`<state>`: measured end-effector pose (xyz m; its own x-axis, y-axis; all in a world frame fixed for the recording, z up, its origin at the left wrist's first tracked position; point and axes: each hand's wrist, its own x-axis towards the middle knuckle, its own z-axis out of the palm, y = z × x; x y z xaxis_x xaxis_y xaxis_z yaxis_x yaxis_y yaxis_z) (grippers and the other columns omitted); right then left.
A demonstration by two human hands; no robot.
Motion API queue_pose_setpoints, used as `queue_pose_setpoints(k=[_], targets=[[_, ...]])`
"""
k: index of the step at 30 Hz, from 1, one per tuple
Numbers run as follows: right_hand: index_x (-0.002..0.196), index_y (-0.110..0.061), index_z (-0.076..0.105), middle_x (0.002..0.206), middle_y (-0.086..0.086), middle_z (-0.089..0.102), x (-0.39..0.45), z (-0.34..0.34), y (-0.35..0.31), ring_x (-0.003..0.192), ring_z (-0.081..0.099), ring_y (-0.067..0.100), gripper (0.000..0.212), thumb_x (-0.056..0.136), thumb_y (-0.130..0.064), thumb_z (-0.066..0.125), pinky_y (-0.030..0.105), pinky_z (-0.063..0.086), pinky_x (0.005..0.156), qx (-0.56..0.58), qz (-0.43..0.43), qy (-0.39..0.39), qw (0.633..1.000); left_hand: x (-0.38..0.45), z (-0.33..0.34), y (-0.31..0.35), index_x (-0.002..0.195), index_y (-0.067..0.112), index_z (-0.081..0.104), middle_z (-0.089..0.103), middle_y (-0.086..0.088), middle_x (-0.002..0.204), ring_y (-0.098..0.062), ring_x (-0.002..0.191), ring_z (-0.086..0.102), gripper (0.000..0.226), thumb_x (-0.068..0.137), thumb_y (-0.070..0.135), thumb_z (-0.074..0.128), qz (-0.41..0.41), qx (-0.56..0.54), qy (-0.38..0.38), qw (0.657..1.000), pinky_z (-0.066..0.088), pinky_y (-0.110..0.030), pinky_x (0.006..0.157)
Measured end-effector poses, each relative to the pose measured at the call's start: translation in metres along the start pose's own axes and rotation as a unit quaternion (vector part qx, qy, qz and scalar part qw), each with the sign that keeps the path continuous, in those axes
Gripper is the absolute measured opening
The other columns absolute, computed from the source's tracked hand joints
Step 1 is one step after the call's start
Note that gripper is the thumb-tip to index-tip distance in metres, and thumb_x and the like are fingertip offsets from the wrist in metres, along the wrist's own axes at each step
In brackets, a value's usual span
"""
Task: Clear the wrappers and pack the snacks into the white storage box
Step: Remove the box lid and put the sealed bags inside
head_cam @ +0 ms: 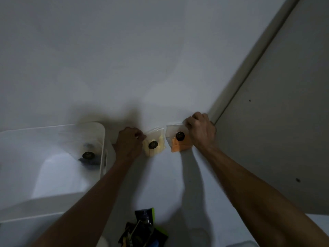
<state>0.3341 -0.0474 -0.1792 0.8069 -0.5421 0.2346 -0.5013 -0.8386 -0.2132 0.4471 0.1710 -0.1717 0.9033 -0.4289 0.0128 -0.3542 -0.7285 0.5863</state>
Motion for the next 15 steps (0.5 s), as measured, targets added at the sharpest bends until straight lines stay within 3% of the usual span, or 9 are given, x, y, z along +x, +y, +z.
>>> queue_pose_setpoints(k=[4,8,13,15], targets=[[0.089,-0.015,0.07,0.102,0.002,0.065,-0.005,-0.021,-0.001,0.098,0.055,0.028,0.008,0.088,-0.015,0.063,0.038,0.051,0.068,-0.001,-0.032,-0.024,0.999,-0.007,-0.011,0.007,0.079,0.012,0.074,0.069,-0.01,0.088,-0.03,0.087,0.064,0.008,0.083,0.019,0.072,-0.008,-0.012,-0.016,1.0,0.042,-0.028,0.07],[0.097,-0.02,0.064,0.099,0.011,0.063,-0.004,-0.061,-0.008,0.087,0.062,0.036,0.009,0.092,-0.025,0.06,0.038,0.049,0.07,0.002,-0.053,-0.095,0.994,-0.018,-0.04,0.025,0.081,0.014,0.076,0.073,-0.009,0.087,-0.03,0.085,0.066,0.009,0.08,0.022,0.073,0.01,-0.019,-0.021,1.0,0.052,-0.038,0.073],[0.132,-0.028,0.051,0.113,0.01,0.06,0.001,-0.124,-0.037,0.097,0.063,0.033,0.036,0.097,-0.025,0.054,0.038,0.049,0.071,-0.031,-0.086,-0.11,0.99,-0.028,-0.097,0.044,0.089,0.01,0.076,0.075,-0.007,0.09,-0.02,0.079,0.067,0.011,0.083,0.019,0.073,0.06,-0.059,0.007,0.996,0.052,-0.032,0.073],[0.134,-0.025,0.052,0.116,0.009,0.061,0.003,-0.153,-0.055,0.104,0.06,0.03,0.037,0.097,-0.021,0.054,0.039,0.05,0.071,-0.056,-0.115,-0.111,0.985,-0.031,-0.126,0.048,0.097,0.01,0.076,0.075,-0.005,0.097,-0.013,0.079,0.064,0.015,0.087,0.019,0.071,0.082,-0.052,0.013,0.995,0.049,-0.027,0.075]])
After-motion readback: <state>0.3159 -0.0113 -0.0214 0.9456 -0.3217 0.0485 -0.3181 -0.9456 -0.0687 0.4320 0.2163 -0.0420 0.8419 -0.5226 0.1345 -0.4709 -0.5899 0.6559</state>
